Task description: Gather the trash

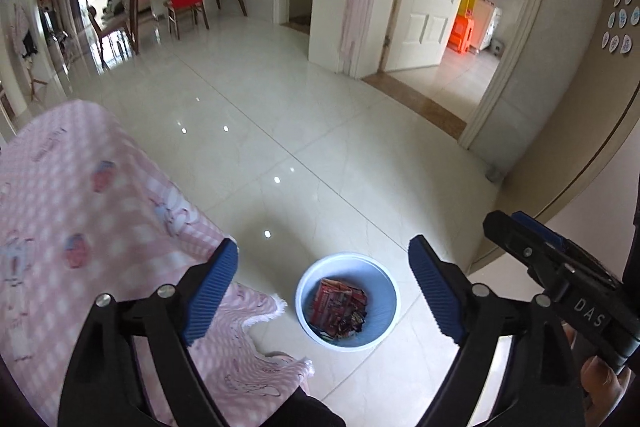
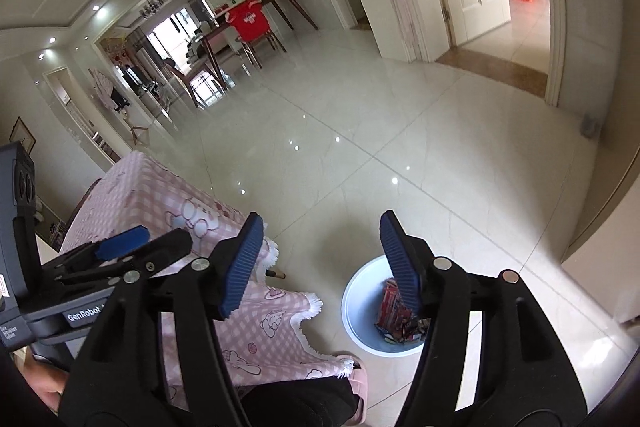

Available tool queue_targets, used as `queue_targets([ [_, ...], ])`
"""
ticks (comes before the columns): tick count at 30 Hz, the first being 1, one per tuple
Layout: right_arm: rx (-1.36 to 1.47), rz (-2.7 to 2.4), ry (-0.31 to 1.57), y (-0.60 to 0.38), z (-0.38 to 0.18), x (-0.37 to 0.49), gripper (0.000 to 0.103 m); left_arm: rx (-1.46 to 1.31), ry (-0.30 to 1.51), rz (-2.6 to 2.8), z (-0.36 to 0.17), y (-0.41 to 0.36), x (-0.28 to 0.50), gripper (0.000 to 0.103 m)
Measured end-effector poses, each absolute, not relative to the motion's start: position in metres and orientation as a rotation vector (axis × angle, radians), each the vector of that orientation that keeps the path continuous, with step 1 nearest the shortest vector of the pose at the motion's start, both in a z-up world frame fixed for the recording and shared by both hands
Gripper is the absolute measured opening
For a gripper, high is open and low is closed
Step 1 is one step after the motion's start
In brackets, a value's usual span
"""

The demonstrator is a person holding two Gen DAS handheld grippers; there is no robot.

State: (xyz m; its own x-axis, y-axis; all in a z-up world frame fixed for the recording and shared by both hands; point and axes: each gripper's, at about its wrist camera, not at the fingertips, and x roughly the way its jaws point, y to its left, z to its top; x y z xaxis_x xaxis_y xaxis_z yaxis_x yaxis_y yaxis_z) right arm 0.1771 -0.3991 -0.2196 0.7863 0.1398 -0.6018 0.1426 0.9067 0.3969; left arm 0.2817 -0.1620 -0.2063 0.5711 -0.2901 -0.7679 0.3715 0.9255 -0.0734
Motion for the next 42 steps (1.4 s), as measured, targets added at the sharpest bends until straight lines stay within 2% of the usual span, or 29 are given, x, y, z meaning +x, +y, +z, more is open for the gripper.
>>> queue_targets([
  [11, 0.325, 0.010, 0.473, -0.359, -0.124, 0.093, 0.077, 0.144, 0.611, -0.286, -0.098, -0.117, 0.185, 0.094],
  [21, 0.230, 0.039, 0.322, -0.320, -0.072, 0.019, 0.085, 0.151, 0.403, -0.188, -0.037, -0.083, 0.092, 0.097],
  [32, 0.135, 0.044, 0.205, -0.283, -0.049, -0.046, 0.091, 0.138, 0.310, -0.138, -0.009, -0.062, 0.028, 0.098],
  [42, 0.108, 0.066, 0.182, -0.271, -0.049, -0.063, 0.092, 0.152, 0.238, -0.100, 0.000, -0.053, 0.002, 0.098],
])
